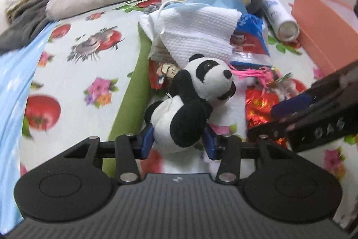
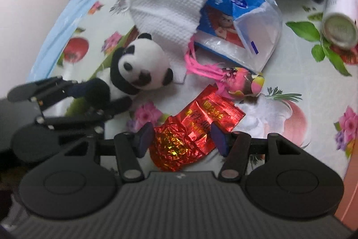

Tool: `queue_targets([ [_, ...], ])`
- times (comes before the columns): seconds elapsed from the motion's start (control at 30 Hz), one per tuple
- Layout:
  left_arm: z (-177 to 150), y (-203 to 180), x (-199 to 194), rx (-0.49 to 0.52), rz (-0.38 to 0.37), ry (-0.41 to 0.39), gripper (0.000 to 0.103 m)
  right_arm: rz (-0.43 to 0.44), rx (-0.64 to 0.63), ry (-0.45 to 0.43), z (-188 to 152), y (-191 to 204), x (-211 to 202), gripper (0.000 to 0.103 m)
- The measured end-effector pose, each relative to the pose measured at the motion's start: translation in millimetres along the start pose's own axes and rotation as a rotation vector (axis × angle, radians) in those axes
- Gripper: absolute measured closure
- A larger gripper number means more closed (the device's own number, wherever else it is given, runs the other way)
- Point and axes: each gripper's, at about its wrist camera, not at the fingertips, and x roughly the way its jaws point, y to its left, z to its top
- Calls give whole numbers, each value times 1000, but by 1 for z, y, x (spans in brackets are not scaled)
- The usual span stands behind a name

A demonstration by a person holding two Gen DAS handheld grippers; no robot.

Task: Organize soft objects
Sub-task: 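Grasp the panda plush with the left tool while the right tool grasps the red foil packet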

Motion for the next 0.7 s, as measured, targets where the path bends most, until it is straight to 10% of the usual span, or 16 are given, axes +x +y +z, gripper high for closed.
queue_targets([
  [0.3,-37,-26,-30,-202,61,-29,52,-63,-199,-68,-38,26,-12,51],
  [0.7,-62,-52,-74,-291,27,-49,52,-169,-99,-166,-86,17,-60,51],
])
